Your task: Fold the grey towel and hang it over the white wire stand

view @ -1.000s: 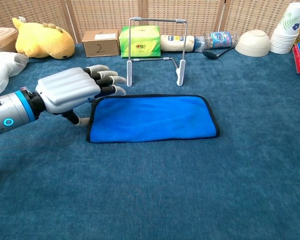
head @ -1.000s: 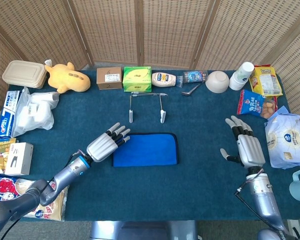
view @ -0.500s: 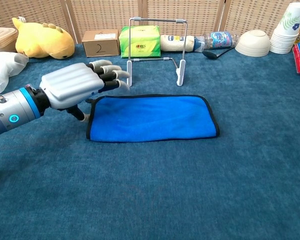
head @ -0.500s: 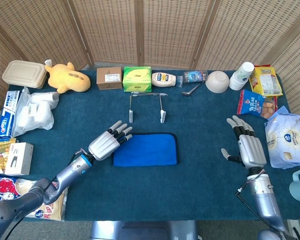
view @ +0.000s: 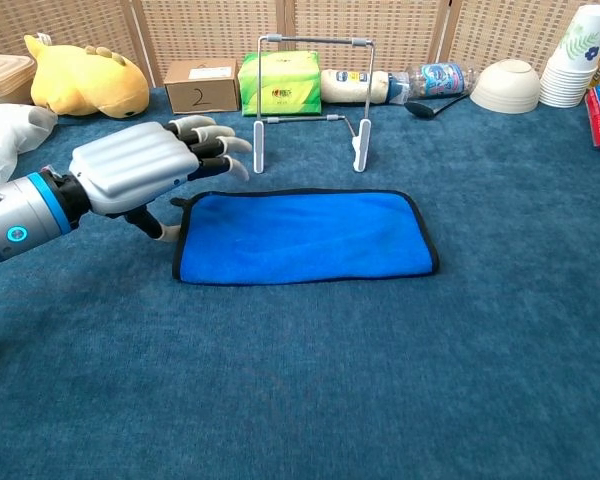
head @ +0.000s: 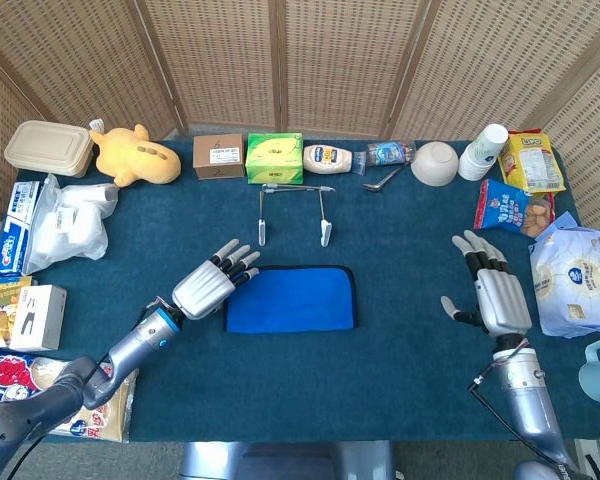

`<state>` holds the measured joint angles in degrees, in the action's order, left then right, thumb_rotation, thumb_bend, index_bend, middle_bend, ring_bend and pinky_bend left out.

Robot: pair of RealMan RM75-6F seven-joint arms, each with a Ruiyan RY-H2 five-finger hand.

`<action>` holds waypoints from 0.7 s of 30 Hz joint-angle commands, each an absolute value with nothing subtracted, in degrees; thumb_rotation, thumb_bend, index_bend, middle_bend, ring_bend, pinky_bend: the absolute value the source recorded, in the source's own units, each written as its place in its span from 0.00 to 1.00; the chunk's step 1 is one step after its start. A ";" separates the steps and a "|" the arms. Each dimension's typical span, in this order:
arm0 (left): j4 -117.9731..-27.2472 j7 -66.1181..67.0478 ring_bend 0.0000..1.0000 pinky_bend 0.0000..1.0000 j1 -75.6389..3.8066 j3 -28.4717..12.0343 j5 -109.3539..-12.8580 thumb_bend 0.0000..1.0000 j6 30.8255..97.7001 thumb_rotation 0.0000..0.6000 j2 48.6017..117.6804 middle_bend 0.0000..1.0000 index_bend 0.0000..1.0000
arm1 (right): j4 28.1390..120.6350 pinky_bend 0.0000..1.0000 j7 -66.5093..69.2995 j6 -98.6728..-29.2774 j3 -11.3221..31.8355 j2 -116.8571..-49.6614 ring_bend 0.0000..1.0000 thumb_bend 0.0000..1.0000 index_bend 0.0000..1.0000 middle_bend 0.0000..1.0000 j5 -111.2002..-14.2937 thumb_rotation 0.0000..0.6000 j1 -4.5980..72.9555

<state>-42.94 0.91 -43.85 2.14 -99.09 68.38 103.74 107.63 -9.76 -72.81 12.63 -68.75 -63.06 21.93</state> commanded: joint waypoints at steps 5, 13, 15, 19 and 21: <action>-41.84 0.79 0.00 0.00 -43.56 2.81 -98.95 0.36 67.99 1.00 103.79 0.10 0.21 | 107.75 0.00 -9.70 -73.00 12.70 -68.81 0.00 0.28 0.04 0.03 -62.95 1.00 21.76; -39.51 0.68 0.00 0.00 -44.02 4.06 -99.73 0.36 67.31 1.00 104.51 0.09 0.21 | 107.77 0.00 -9.48 -73.22 12.85 -68.76 0.00 0.28 0.04 0.03 -62.82 1.00 21.51; -39.05 0.40 0.00 0.00 -44.20 4.00 -99.68 0.35 67.36 1.00 105.07 0.09 0.21 | 107.80 0.00 -9.38 -73.21 12.88 -68.72 0.00 0.28 0.04 0.03 -62.76 1.00 21.45; -38.28 -0.19 0.00 0.00 -45.12 3.56 -99.76 0.35 67.67 1.00 106.44 0.10 0.21 | 107.92 0.00 -9.09 -73.42 12.97 -68.51 0.00 0.28 0.04 0.03 -62.74 1.00 21.20; -38.05 -0.79 0.00 0.00 -45.21 3.34 -99.62 0.35 68.14 1.00 106.90 0.10 0.21 | 107.99 0.00 -9.07 -73.45 12.93 -68.41 0.00 0.28 0.04 0.03 -62.79 1.00 21.11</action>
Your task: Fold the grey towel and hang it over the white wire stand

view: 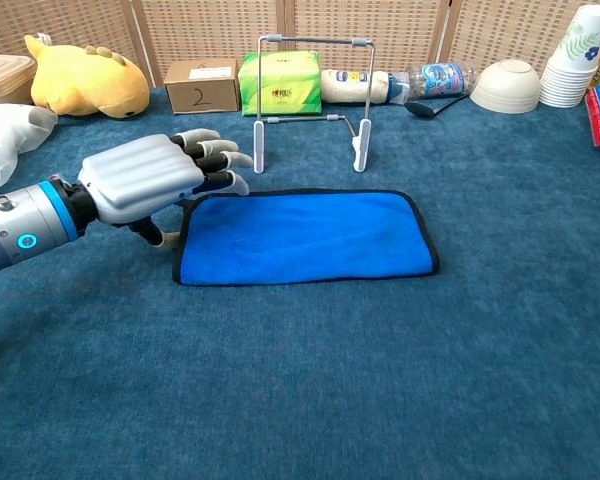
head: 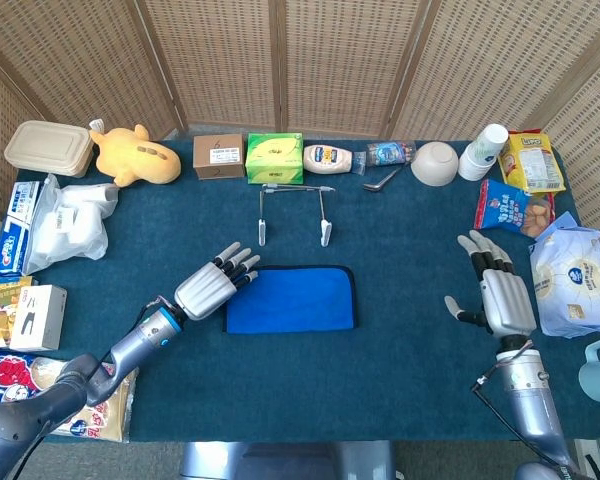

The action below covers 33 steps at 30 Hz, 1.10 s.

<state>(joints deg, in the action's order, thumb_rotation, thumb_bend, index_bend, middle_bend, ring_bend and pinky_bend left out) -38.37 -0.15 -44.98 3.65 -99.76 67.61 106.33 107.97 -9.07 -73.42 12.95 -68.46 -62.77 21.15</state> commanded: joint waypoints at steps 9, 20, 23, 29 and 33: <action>-37.57 -2.92 0.00 0.00 -45.44 3.30 -99.44 0.35 69.26 1.00 107.97 0.12 0.23 | 108.24 0.00 -8.66 -73.65 13.09 -68.21 0.00 0.28 0.04 0.03 -62.94 1.00 20.83; -37.41 -6.36 0.00 0.00 -45.29 2.86 -99.15 0.37 71.93 1.00 107.88 0.15 0.28 | 108.60 0.00 -8.96 -73.97 13.35 -68.23 0.00 0.28 0.04 0.03 -62.86 1.00 20.76; -37.63 -6.98 0.00 0.00 -44.94 2.90 -99.07 0.38 72.76 1.00 107.41 0.15 0.28 | 108.85 0.00 -9.11 -74.05 13.44 -68.21 0.00 0.28 0.04 0.03 -62.88 1.00 20.77; -37.85 -7.63 0.00 0.00 -44.43 3.40 -99.07 0.40 73.05 1.00 106.84 0.16 0.31 | 109.23 0.00 -9.31 -74.22 13.60 -68.19 0.00 0.28 0.04 0.03 -62.85 1.00 20.79; -37.20 -8.07 0.00 0.00 -44.69 3.40 -98.90 0.42 72.35 1.00 107.45 0.17 0.35 | 109.37 0.00 -9.41 -74.19 13.58 -68.22 0.00 0.27 0.04 0.03 -62.84 1.00 20.79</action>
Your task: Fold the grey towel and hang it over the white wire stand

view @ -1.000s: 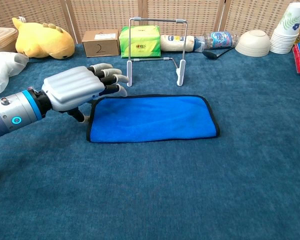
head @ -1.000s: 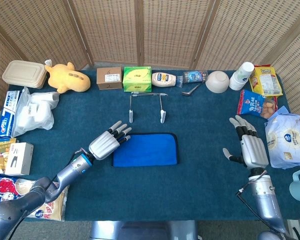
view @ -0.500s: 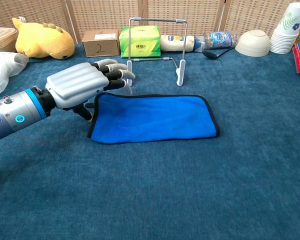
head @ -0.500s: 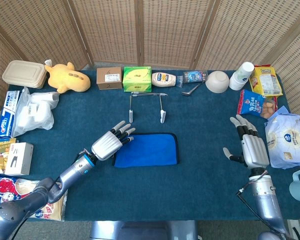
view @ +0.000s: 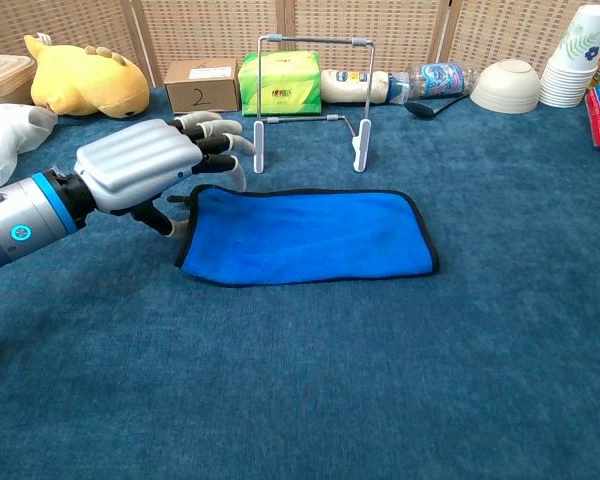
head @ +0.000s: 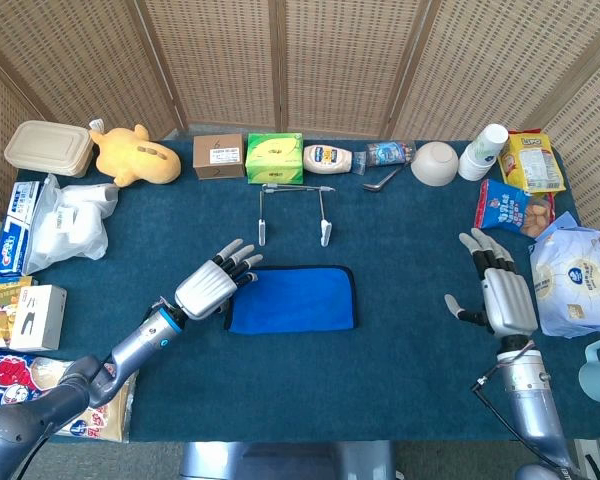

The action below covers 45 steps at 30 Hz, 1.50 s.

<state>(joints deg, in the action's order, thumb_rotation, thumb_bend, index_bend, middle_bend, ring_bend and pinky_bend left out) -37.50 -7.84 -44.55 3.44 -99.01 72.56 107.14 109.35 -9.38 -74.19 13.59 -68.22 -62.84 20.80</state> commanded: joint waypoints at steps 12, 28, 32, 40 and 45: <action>-35.15 -9.06 0.01 0.00 -45.81 3.25 -98.97 0.43 71.82 1.00 109.30 0.20 0.39 | 109.38 0.00 -9.19 -74.40 13.73 -67.96 0.00 0.27 0.04 0.03 -62.58 1.00 20.53; -35.11 -9.59 0.03 0.00 -46.12 3.16 -99.09 0.45 73.36 1.00 109.04 0.22 0.51 | 109.01 0.00 -8.37 -74.15 13.82 -67.89 0.00 0.27 0.04 0.03 -62.67 1.00 20.42; -34.89 -9.71 0.06 0.00 -46.34 2.99 -98.96 0.45 73.25 1.00 109.41 0.25 0.61 | 108.95 0.00 -8.15 -74.20 13.87 -67.90 0.00 0.27 0.04 0.03 -62.70 1.00 20.36; -35.83 -9.98 0.08 0.00 -47.68 1.50 -98.82 0.45 75.32 1.00 108.43 0.28 0.70 | 108.78 0.00 -6.97 -74.53 13.89 -67.49 0.00 0.27 0.04 0.03 -63.01 1.00 19.78; -38.60 -9.13 0.09 0.00 -48.21 0.79 -98.82 0.45 76.49 1.00 106.41 0.29 0.71 | 108.48 0.00 -6.10 -74.55 13.68 -67.43 0.00 0.27 0.04 0.03 -63.51 1.00 19.43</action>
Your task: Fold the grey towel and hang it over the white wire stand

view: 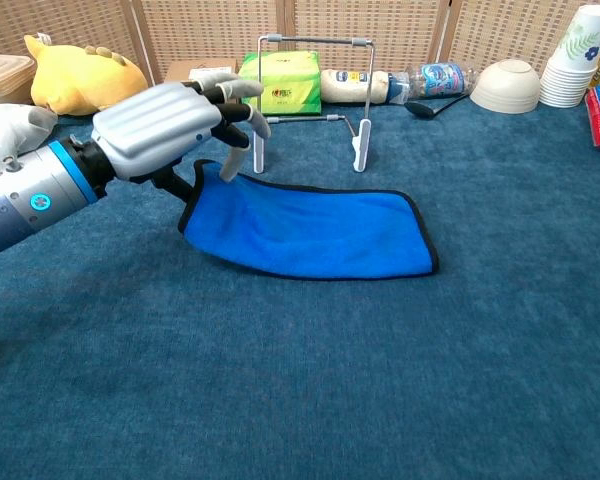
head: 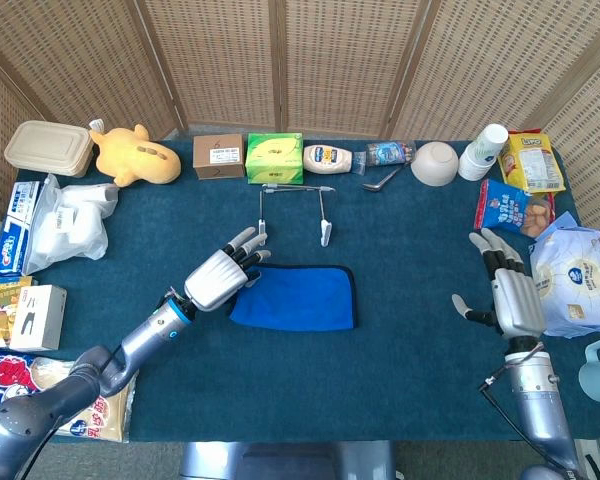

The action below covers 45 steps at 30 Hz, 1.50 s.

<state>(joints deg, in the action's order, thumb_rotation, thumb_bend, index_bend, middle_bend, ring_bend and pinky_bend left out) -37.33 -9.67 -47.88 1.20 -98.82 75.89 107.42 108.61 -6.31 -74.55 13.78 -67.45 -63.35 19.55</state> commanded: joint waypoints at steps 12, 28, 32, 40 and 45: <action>-67.46 -4.78 0.09 0.00 -49.59 -8.54 -92.14 0.47 76.16 1.00 90.34 0.30 0.74 | 106.17 0.00 -4.14 -74.19 12.89 -68.38 0.00 0.27 0.04 0.03 -64.21 1.00 18.69; -97.55 14.33 0.10 0.00 -54.24 -22.93 -70.88 0.49 62.42 1.00 71.83 0.30 0.76 | 101.85 0.00 1.94 -73.99 10.92 -69.67 0.00 0.26 0.04 0.03 -67.79 1.00 16.52; -100.32 17.68 0.10 0.00 -55.70 -25.23 -63.53 0.50 60.22 1.00 70.21 0.30 0.76 | 100.81 0.00 4.04 -74.15 10.36 -69.96 0.00 0.26 0.04 0.03 -68.94 1.00 15.76; -100.37 21.62 0.09 0.00 -59.32 -27.63 -51.48 0.50 57.63 1.00 70.31 0.30 0.76 | 99.09 0.00 6.75 -74.22 9.81 -70.06 0.00 0.26 0.04 0.03 -69.52 1.00 14.48; -95.40 24.72 0.09 0.00 -64.92 -28.79 -42.59 0.51 54.83 1.00 73.08 0.30 0.76 | 97.74 0.00 8.34 -73.93 9.57 -70.46 0.00 0.26 0.04 0.03 -69.41 1.00 13.77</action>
